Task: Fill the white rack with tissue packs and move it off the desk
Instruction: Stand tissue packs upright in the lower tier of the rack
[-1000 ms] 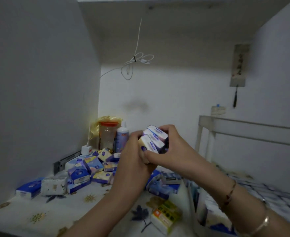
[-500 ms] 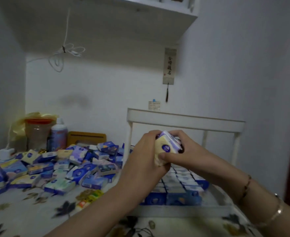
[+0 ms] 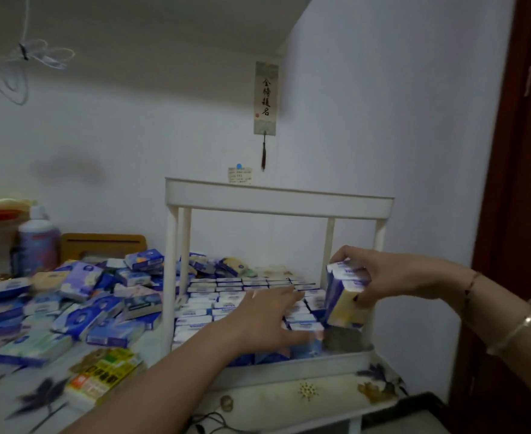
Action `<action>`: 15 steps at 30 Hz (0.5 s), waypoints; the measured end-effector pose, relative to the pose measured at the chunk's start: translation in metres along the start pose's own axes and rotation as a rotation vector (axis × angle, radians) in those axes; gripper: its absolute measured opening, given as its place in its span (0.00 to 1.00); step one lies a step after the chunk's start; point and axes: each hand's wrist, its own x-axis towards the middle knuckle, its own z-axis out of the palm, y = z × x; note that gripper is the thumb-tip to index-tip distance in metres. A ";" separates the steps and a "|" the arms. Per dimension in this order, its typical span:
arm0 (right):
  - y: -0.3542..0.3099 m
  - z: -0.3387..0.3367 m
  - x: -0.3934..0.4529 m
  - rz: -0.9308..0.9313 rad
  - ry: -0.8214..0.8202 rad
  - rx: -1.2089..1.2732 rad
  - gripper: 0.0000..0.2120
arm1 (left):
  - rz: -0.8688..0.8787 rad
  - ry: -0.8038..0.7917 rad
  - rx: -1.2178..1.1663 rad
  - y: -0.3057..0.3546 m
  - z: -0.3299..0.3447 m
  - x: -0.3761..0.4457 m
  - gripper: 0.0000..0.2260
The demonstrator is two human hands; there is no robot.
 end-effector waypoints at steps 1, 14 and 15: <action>0.001 0.003 0.003 0.020 -0.024 -0.046 0.27 | -0.002 -0.037 0.028 -0.002 0.005 0.001 0.36; -0.013 0.013 0.027 0.152 -0.087 -0.591 0.29 | 0.011 -0.037 0.190 -0.009 0.025 0.003 0.31; -0.013 0.015 0.028 0.155 -0.085 -0.608 0.30 | 0.010 -0.034 0.187 -0.009 0.025 0.003 0.31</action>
